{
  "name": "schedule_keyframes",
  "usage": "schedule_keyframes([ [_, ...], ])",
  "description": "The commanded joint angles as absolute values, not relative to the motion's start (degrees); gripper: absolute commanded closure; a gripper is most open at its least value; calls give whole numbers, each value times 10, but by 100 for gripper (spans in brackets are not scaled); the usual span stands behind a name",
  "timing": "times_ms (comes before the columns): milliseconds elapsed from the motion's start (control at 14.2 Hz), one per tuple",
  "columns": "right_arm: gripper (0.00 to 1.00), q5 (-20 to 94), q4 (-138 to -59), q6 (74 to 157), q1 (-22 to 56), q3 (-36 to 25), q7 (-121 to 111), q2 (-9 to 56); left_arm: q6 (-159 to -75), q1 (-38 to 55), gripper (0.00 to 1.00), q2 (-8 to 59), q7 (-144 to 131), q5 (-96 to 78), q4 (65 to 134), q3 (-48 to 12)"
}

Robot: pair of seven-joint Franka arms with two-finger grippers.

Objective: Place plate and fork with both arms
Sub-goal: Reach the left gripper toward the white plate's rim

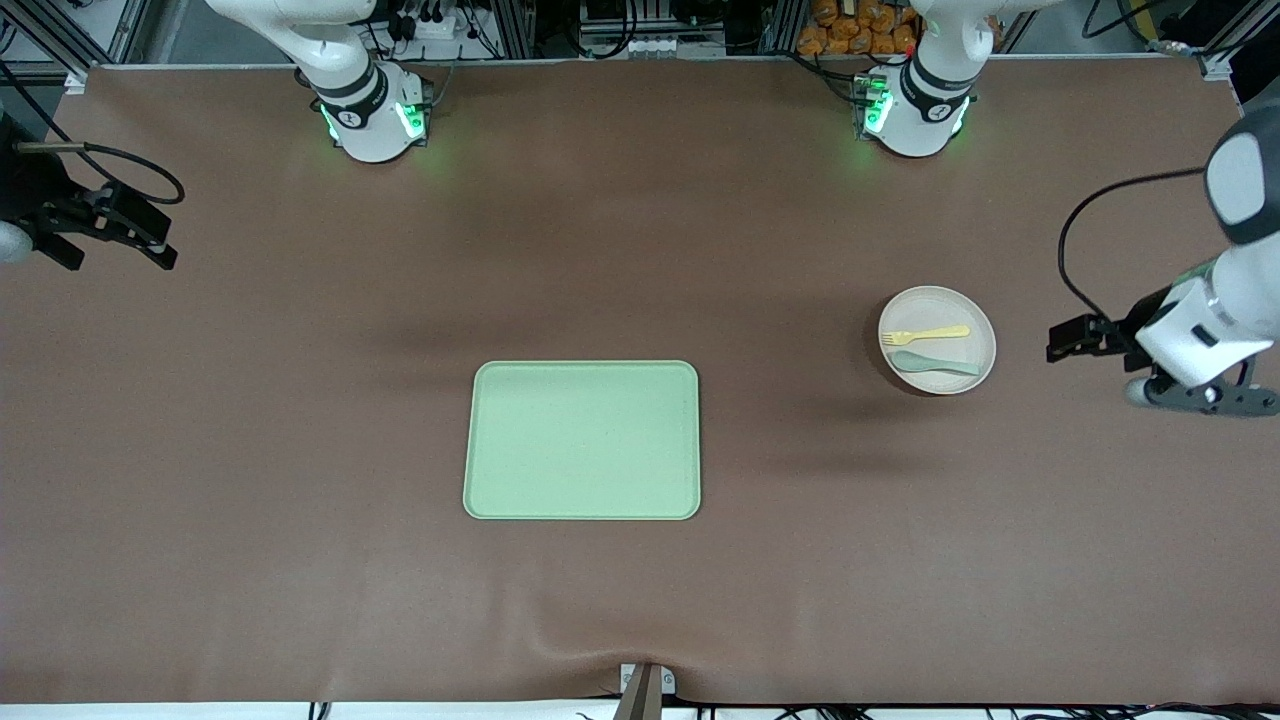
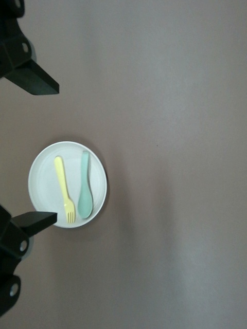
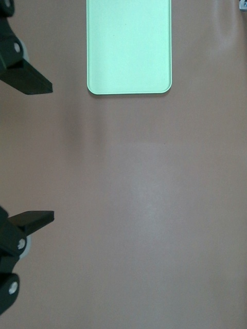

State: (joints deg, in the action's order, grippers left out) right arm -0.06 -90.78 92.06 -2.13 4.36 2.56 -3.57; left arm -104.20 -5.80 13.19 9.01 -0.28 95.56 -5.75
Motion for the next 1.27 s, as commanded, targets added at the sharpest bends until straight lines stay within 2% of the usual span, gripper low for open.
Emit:
schedule_keyframes([
  [0, 0, 2, -911, 918, -24, 44, 19, -43, -1090, -55, 0, 146, 122, -4, 988, -60],
  [141, 0, 2, -911, 918, -24, 44, 19, -43, -1120, -54, 0, 157, 154, -4, 1031, -62],
  [282, 0, 2, -911, 918, -25, 44, 19, -43, -1193, -52, 0, 170, 208, -4, 1073, -63],
  [493, 0, 2, -911, 918, -24, 44, 19, -43, -1241, -51, 0, 210, 297, -4, 1086, -63],
  [775, 0, 2, -911, 918, -25, 44, 19, -43, -1323, -48, 0, 229, 394, -1, 1145, -64],
  [1197, 0, 3, -911, 914, -25, 43, 19, -43, -1359, -51, 6, 248, 559, 34, 1158, -65],
])
